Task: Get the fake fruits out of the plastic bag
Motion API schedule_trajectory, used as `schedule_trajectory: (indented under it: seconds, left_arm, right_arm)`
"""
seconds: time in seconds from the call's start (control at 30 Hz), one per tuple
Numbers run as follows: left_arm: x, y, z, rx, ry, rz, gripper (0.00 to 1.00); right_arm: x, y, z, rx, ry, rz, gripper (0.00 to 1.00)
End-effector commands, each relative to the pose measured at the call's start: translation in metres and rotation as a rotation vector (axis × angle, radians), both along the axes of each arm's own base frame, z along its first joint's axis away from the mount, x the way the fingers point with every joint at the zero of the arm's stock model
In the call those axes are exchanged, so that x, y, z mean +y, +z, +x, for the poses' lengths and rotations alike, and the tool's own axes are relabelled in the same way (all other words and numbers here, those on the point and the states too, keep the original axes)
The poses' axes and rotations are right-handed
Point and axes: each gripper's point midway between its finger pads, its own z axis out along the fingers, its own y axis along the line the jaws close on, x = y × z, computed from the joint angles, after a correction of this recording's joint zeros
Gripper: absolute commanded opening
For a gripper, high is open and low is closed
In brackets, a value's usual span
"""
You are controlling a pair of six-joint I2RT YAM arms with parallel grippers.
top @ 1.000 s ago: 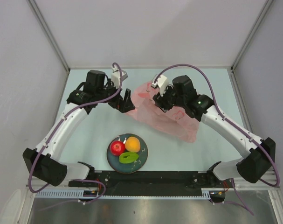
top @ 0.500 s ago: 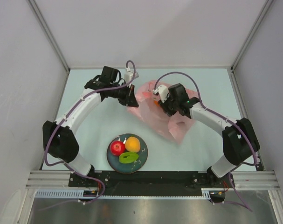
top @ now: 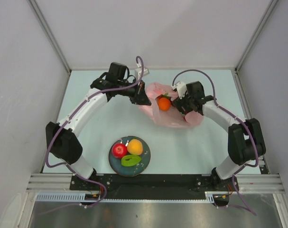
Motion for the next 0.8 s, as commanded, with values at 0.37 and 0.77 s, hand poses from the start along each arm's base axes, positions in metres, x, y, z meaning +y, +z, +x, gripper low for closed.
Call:
schedule_trajectory:
  seconds: [0.37,0.77]
  left_arm:
    - [-0.02,0.016,0.003,-0.029,-0.054,-0.055,0.0]
    - [-0.024,0.016,0.022,-0.046,-0.021,-0.037,0.0]
  right_arm:
    - [-0.038,-0.049,-0.005,0.05,-0.025,-0.195,0.92]
    - [0.028,0.066,-0.048,-0.11,0.282,0.149,0.54]
